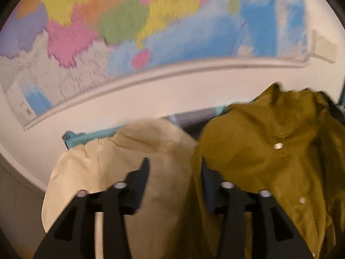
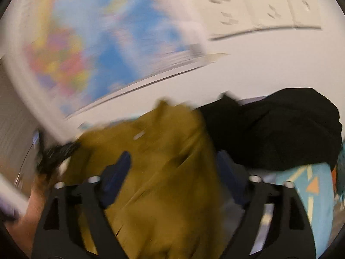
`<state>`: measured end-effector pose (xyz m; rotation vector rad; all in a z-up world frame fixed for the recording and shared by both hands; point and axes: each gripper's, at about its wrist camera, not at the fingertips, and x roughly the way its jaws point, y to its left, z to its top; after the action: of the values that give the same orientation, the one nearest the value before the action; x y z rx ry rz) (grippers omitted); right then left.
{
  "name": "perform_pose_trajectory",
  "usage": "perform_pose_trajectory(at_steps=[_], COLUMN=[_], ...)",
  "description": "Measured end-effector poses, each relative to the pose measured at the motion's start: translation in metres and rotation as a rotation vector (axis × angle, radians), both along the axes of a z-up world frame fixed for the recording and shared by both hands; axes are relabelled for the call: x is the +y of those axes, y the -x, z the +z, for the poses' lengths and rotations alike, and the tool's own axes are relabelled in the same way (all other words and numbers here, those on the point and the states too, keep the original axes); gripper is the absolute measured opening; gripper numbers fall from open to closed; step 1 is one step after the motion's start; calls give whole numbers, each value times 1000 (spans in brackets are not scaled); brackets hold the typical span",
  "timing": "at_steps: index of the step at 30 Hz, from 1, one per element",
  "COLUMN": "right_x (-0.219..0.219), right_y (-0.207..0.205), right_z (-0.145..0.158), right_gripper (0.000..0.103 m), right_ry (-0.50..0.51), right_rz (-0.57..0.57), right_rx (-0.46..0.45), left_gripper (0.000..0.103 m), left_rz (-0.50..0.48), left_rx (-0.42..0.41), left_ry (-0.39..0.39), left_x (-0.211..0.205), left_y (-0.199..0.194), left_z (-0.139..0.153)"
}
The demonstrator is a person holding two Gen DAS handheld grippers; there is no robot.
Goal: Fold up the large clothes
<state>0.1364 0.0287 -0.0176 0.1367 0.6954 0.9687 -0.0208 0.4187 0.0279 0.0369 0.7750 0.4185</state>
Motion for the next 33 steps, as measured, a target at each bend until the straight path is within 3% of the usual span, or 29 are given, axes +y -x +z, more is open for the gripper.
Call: perform_pose_trajectory(at_steps=[1, 4, 6, 10, 12, 13, 14, 15, 17, 20, 23, 24, 27, 33], right_x=[-1, 8, 17, 33, 40, 43, 45, 39, 18, -17, -69, -86, -117, -131], right_y=[26, 90, 124, 150, 154, 151, 149, 145, 138, 128, 97, 88, 41, -41], right_z=[-1, -18, -39, -84, -98, -102, -101, -92, -54, 5, 61, 65, 52, -60], right_gripper=[87, 94, 94, 90, 62, 30, 10, 5, 4, 4, 4, 4, 4, 8], right_ry=[26, 151, 231, 326, 347, 347, 356, 326, 240, 215, 282, 303, 407, 431], right_rz=[67, 183, 217, 212, 230, 238, 232, 224, 193, 99, -92, -140, -313, -417], right_rx=[-22, -61, -54, 32, 39, 51, 42, 29, -20, -142, -262, -261, -211, 41], left_gripper=[61, 66, 67, 71, 73, 73, 73, 73, 73, 73, 73, 73, 73, 78], left_rz=[-24, -88, -130, -200, -221, -233, -236, -236, -248, -247, -248, -248, -247, -280], left_rx=[-24, -72, -77, -66, -58, -50, -46, -41, -34, -37, -44, -42, -20, 23], left_ry=[-5, -18, -3, 15, 3, 1, 0, -1, -1, -11, -7, -10, -11, 25], left_x=[-6, -31, -45, -70, -81, -85, -89, -92, -95, -96, -96, -97, -102, -112], left_y=[10, 42, 59, 83, 91, 93, 96, 97, 101, 105, 106, 106, 103, 106], left_z=[6, 20, 19, 6, -4, -8, -11, -13, -15, -12, -10, -11, -17, -28])
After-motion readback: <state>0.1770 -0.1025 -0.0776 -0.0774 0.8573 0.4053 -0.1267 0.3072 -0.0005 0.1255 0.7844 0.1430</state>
